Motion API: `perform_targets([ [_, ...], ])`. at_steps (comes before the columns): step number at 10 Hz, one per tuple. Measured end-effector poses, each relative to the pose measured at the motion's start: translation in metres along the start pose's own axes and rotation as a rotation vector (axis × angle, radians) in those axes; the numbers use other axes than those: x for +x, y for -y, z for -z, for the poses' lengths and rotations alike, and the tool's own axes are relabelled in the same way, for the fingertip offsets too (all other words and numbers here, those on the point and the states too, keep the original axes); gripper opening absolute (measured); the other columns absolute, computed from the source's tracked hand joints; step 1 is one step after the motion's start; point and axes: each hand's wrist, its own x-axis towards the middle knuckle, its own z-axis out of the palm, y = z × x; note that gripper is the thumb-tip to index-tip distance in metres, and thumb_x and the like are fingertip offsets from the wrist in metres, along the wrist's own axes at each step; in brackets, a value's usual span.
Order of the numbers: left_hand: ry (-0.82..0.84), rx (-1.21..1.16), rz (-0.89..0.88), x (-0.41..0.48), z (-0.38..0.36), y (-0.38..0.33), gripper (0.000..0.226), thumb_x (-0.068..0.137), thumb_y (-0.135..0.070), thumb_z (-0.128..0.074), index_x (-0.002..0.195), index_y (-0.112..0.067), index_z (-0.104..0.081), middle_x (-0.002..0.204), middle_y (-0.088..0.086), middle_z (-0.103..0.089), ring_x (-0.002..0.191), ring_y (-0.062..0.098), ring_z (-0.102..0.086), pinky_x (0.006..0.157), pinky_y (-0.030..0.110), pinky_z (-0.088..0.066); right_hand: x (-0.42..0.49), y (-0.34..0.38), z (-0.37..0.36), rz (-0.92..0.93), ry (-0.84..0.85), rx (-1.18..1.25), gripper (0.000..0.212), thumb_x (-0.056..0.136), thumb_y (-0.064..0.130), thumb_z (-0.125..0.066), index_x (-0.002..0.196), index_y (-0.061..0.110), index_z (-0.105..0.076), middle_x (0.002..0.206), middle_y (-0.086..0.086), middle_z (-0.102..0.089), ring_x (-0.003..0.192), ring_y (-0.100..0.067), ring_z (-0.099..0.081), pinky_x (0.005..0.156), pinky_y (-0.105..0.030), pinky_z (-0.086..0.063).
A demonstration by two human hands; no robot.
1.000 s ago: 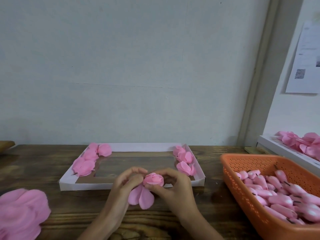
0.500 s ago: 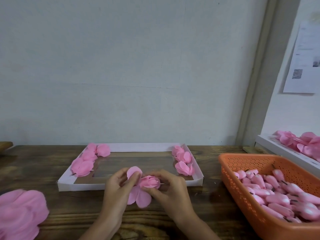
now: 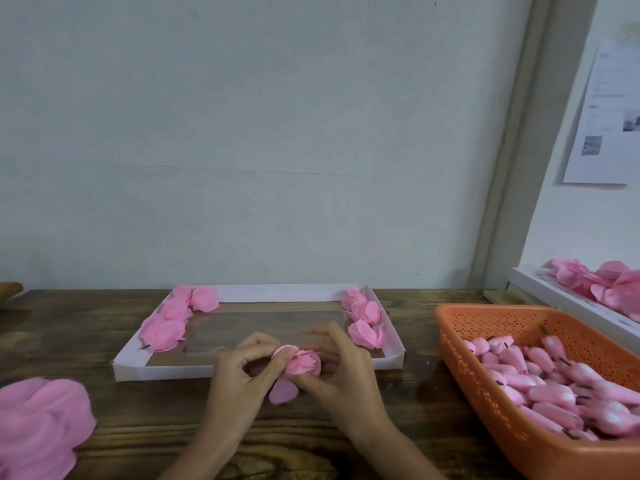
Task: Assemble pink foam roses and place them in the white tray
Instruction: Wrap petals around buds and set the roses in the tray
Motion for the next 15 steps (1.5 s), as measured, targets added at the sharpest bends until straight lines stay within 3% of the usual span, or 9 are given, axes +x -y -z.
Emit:
perform_targets([
  [3, 0.003, -0.101, 0.203, 0.000, 0.005, 0.001, 0.038, 0.076, -0.033, -0.090, 0.112, -0.028, -0.077, 0.108, -0.002, -0.080, 0.105, 0.012, -0.073, 0.083, 0.024, -0.057, 0.005, 0.002, 0.007, -0.049, -0.048, 0.108, 0.019, 0.084, 0.015, -0.086, 0.094, 0.029, -0.078, 0.092, 0.003, -0.079, 0.089, -0.019, -0.076, 0.078, -0.039, -0.065],
  [5, -0.133, -0.196, 0.311, 0.003, 0.007, 0.011, 0.028, 0.063, -0.028, -0.087, 0.091, -0.027, -0.083, 0.093, 0.003, -0.082, 0.086, 0.016, -0.078, 0.068, 0.019, -0.058, 0.008, -0.001, 0.012, -0.160, -0.025, 0.178, 0.017, 0.084, 0.007, -0.085, 0.097, 0.014, -0.076, 0.105, 0.004, -0.079, 0.099, -0.018, -0.076, 0.082, -0.032, -0.063],
  [6, -0.181, -0.229, 0.355, 0.001, 0.007, 0.014, 0.027, 0.066, -0.035, -0.085, 0.092, -0.030, -0.084, 0.095, 0.003, -0.082, 0.089, 0.017, -0.078, 0.075, 0.028, -0.058, 0.007, 0.000, 0.012, -0.137, 0.025, 0.176, 0.017, 0.084, 0.006, -0.085, 0.096, 0.014, -0.076, 0.108, 0.004, -0.079, 0.102, -0.017, -0.076, 0.083, -0.031, -0.063],
  [9, -0.190, -0.100, 0.186, -0.003, 0.000, 0.003, 0.017, 0.068, -0.036, -0.080, 0.084, -0.038, -0.084, 0.089, -0.001, -0.080, 0.085, 0.013, -0.075, 0.068, 0.019, -0.059, 0.003, 0.004, 0.003, -0.036, 0.082, -0.019, 0.019, 0.085, 0.025, -0.086, 0.099, 0.016, -0.077, 0.094, 0.007, -0.078, 0.091, -0.016, -0.075, 0.080, -0.044, -0.064],
  [10, -0.099, -0.159, 0.242, -0.001, -0.002, -0.001, 0.018, 0.088, -0.041, -0.072, 0.095, -0.031, -0.085, 0.104, -0.001, -0.081, 0.100, 0.014, -0.076, 0.080, 0.024, -0.060, 0.002, 0.005, 0.002, -0.042, 0.068, 0.017, 0.018, 0.084, 0.022, -0.087, 0.098, 0.015, -0.077, 0.095, 0.004, -0.079, 0.091, -0.018, -0.076, 0.081, -0.048, -0.063],
  [11, 0.079, -0.274, 0.362, -0.003, -0.002, -0.002, 0.053, 0.103, -0.062, -0.040, 0.110, -0.030, -0.081, 0.119, 0.003, -0.078, 0.113, 0.018, -0.073, 0.090, 0.031, -0.058, 0.002, 0.005, 0.002, -0.025, 0.078, 0.013, 0.016, 0.084, 0.021, -0.087, 0.095, 0.018, -0.076, 0.098, 0.004, -0.079, 0.094, -0.018, -0.076, 0.081, -0.049, -0.062],
  [12, 0.096, -0.391, 0.453, -0.003, -0.005, 0.000, 0.075, 0.098, -0.068, -0.024, 0.116, -0.021, -0.080, 0.123, 0.011, -0.076, 0.118, 0.021, -0.071, 0.093, 0.028, -0.056, 0.002, 0.004, 0.002, 0.029, 0.073, -0.087, 0.014, 0.083, 0.025, -0.086, 0.093, 0.024, -0.076, 0.097, 0.011, -0.075, 0.093, -0.015, -0.073, 0.079, -0.043, -0.062],
  [13, 0.089, -0.419, 0.512, -0.002, -0.009, 0.006, 0.079, 0.091, -0.072, -0.028, 0.113, -0.018, -0.082, 0.122, 0.012, -0.076, 0.117, 0.021, -0.071, 0.104, 0.040, -0.049, 0.002, 0.005, 0.003, 0.073, 0.067, -0.181, 0.014, 0.084, 0.026, -0.086, 0.094, 0.027, -0.076, 0.097, 0.015, -0.073, 0.092, -0.009, -0.070, 0.078, -0.031, -0.060],
  [15, 0.045, -0.290, 0.587, -0.009, -0.017, 0.014, 0.073, 0.074, -0.085, -0.053, 0.107, -0.025, -0.076, 0.114, 0.004, -0.077, 0.110, 0.026, -0.070, 0.097, 0.047, -0.055, -0.004, 0.011, -0.006, 0.124, -0.009, -0.342, 0.014, 0.082, 0.032, -0.083, 0.094, 0.031, -0.076, 0.095, 0.018, -0.060, 0.087, -0.004, -0.062, 0.071, -0.015, -0.049],
])
